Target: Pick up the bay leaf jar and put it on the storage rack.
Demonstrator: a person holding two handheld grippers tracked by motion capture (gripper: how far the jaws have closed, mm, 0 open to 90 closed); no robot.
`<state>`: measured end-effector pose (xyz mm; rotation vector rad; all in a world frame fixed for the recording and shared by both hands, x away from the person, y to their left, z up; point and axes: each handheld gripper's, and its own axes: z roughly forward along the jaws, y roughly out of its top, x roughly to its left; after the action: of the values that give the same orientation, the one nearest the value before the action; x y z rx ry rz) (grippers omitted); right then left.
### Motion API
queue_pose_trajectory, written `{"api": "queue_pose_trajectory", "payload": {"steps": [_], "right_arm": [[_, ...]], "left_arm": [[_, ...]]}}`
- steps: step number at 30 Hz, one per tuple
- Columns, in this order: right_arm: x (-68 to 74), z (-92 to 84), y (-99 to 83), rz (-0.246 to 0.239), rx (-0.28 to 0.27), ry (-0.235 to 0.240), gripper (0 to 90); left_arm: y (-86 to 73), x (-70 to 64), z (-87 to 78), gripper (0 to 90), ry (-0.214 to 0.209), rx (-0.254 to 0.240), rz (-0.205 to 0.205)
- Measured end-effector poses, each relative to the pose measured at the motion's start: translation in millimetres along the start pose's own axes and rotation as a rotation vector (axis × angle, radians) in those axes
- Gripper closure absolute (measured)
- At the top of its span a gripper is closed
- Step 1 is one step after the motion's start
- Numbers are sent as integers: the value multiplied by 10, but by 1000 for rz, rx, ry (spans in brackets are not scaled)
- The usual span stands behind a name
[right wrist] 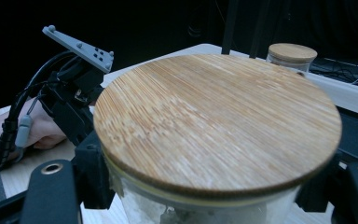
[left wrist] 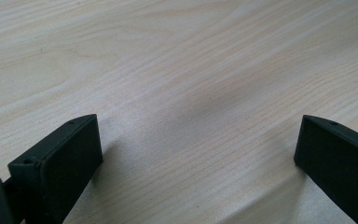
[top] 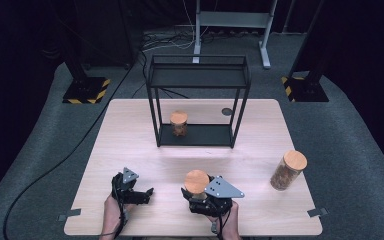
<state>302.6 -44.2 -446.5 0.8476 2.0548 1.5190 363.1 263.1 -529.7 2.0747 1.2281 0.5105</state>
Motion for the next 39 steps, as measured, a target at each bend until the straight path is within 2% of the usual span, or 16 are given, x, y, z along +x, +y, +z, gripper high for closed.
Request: {"api": "queue_pose_trajectory", "payload": {"steps": [22, 39], "right_arm": [[-153, 103, 127, -25, 0, -27, 248], [-289, 170, 226, -18, -11, -53, 248]], "left_arm": [[0, 0, 0, 1, 0, 0, 0], [0, 0, 0, 1, 0, 1, 0]]}}
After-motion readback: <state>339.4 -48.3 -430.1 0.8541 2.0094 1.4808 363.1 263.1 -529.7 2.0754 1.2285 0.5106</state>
